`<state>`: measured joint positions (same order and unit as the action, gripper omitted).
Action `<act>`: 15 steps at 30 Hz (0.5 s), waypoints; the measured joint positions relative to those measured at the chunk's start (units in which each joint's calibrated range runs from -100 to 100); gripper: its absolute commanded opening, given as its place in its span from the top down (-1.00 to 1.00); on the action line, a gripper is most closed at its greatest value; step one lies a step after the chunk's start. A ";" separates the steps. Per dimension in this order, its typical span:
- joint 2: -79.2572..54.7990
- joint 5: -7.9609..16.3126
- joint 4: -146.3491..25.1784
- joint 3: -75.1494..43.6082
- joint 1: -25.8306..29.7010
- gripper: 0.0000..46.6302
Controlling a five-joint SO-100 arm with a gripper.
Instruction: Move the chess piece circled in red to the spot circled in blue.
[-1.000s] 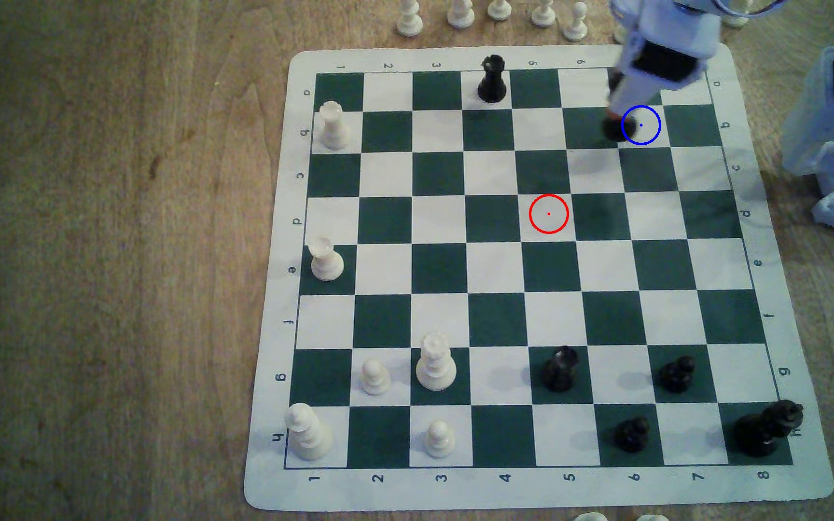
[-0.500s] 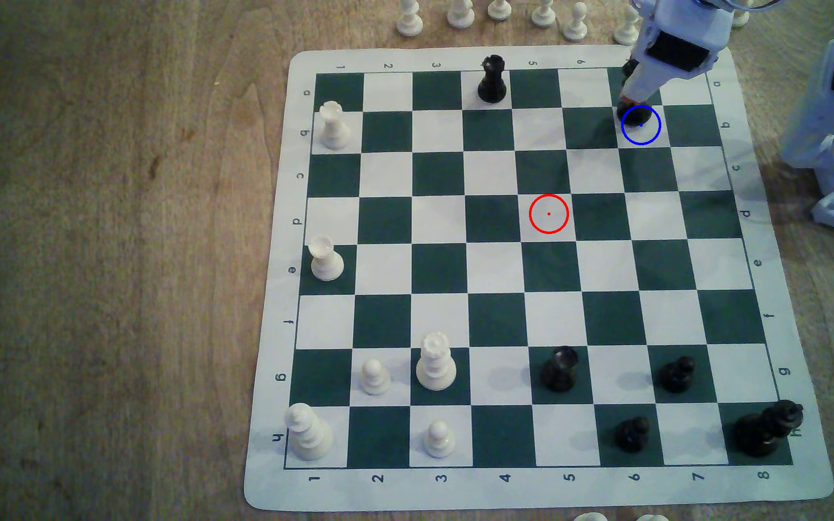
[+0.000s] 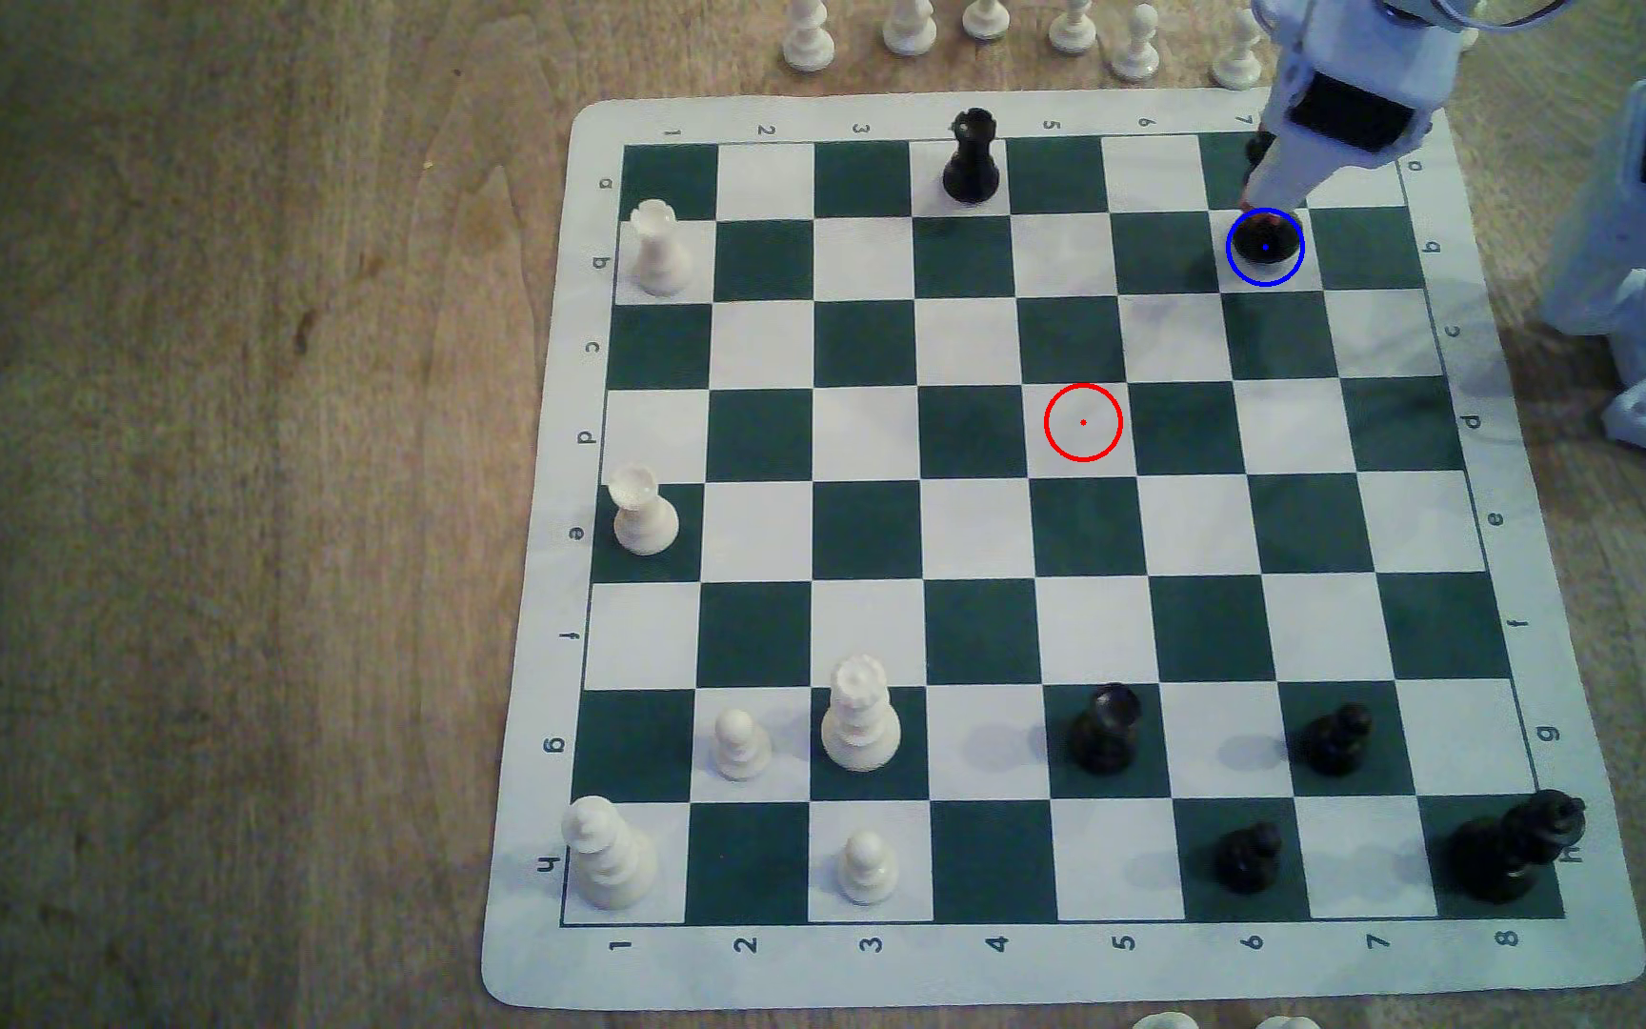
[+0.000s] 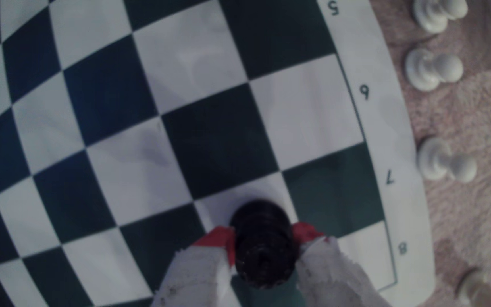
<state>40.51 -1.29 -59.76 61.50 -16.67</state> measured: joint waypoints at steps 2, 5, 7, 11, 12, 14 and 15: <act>0.34 0.00 0.00 0.00 0.07 0.99; 0.50 0.00 0.00 0.00 0.07 0.99; 0.50 0.24 0.00 0.00 0.07 0.99; 0.50 0.73 0.40 0.00 0.29 0.99; 0.50 0.83 0.96 0.00 0.81 0.99; 0.50 1.22 1.51 0.00 1.25 0.99; 0.50 1.42 1.83 0.00 1.55 0.99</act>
<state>41.01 0.12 -57.93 61.50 -15.12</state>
